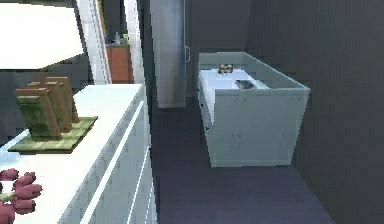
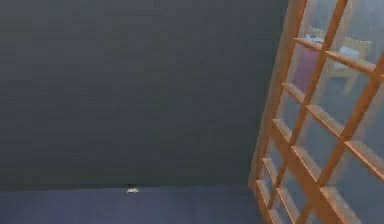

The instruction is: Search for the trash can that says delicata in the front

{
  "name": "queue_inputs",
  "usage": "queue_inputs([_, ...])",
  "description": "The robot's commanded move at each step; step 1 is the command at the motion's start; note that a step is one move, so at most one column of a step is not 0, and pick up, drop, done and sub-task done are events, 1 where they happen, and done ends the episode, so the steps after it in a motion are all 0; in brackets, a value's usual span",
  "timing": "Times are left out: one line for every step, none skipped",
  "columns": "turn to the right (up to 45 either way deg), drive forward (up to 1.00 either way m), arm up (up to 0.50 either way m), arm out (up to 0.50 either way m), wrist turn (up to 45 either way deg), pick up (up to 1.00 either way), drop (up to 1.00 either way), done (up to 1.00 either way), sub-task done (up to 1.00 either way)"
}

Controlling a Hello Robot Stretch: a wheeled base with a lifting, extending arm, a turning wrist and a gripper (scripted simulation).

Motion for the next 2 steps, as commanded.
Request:
queue_inputs([9.0, 0.00, 0.00, 0.00, 0.0, 0.00, 0.00, 0.00, 0.00])
queue_inputs([0.0, 1.00, 0.00, 0.00, 0.0, 0.00, 0.00, 0.00, 0.00])
